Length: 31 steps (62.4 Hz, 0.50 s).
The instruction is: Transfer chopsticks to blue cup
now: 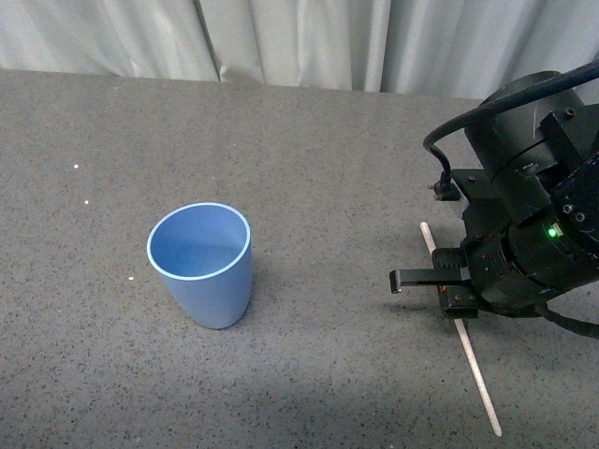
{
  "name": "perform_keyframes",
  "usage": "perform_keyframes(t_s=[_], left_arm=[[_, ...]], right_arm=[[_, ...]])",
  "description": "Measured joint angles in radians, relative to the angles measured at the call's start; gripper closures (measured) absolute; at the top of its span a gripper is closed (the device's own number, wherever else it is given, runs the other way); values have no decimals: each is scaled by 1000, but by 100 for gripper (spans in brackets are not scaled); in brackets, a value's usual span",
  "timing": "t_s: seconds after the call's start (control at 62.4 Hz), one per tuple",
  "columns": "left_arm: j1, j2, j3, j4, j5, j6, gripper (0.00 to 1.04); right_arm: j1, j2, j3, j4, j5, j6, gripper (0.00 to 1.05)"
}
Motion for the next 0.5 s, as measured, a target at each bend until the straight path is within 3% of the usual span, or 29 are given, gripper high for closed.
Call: perform_keyframes(t_s=[0.112,0.273,0.497], left_arm=[[0,0,0,0,0,0,7],[0,0,0,0,0,0,7],[0,0,0,0,0,0,7]], right_arm=[[0,-3,0,1,-2,3,104],[0,-35,-42,58,-2,7,104],[20,-200,-148,326,16,-41,104]])
